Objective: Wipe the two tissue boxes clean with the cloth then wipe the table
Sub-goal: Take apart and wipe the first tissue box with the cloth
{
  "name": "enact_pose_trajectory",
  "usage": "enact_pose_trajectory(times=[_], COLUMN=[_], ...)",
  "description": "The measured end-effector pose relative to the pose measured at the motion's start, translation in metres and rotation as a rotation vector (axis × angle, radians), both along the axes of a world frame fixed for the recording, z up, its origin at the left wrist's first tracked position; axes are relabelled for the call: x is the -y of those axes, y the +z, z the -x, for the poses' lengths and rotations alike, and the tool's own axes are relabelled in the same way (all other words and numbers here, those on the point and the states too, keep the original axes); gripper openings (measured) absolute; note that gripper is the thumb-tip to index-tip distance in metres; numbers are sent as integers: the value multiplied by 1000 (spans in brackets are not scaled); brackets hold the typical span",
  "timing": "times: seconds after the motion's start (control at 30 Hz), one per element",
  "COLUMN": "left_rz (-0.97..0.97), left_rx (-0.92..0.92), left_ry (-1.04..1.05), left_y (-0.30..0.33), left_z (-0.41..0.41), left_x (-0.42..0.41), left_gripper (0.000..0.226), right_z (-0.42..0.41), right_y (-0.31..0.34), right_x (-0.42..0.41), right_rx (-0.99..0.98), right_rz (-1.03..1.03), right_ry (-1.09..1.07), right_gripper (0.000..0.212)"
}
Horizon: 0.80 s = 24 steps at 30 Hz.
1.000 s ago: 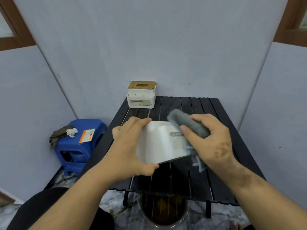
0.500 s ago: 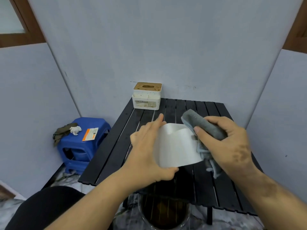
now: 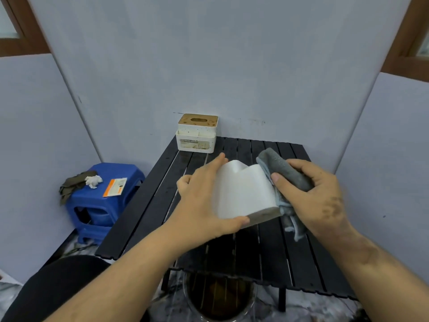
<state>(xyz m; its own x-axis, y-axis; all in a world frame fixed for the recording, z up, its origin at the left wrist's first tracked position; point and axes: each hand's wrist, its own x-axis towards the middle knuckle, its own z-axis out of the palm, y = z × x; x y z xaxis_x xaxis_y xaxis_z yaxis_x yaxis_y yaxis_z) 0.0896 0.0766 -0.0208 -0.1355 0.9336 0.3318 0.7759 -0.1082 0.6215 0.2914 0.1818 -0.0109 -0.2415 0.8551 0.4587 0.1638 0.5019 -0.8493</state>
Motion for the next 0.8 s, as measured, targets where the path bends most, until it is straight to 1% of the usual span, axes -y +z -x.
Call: enact_pose_trajectory(times=[0.07,0.23,0.33,0.47,0.53,0.63,0.73,0.8], left_rz=[25,46,91,162,198,237,222,208], left_rx=[-30,-60,-44,18,27,36,50,86], left_ry=[27,41,61,87,129,198,218,224], left_y=[6,21,26,28,27,25,24,24], left_z=[4,12,19,33,40,47,48,48], left_x=[-1,-9,-10,-10,-10,-9,-9,-10], left_gripper=[117,119,116,108,103,100,97,89], right_z=[-1,-2,-5,-7,-3,8,21,27], right_y=[-3,-8,-13,-25,-37,-57,-64,-57], right_x=[-3,-7,-11,-13,-14,-15,-11,-8], right_rx=[7,-2,-23,-46,-69,-49,-180,-288], right_rz=[13,147,209,251,305,345,409,435], right_ry=[14,40,66,-5,-23,-104,-146,-138], right_gripper=[16,9,7,5,5,6,7,9])
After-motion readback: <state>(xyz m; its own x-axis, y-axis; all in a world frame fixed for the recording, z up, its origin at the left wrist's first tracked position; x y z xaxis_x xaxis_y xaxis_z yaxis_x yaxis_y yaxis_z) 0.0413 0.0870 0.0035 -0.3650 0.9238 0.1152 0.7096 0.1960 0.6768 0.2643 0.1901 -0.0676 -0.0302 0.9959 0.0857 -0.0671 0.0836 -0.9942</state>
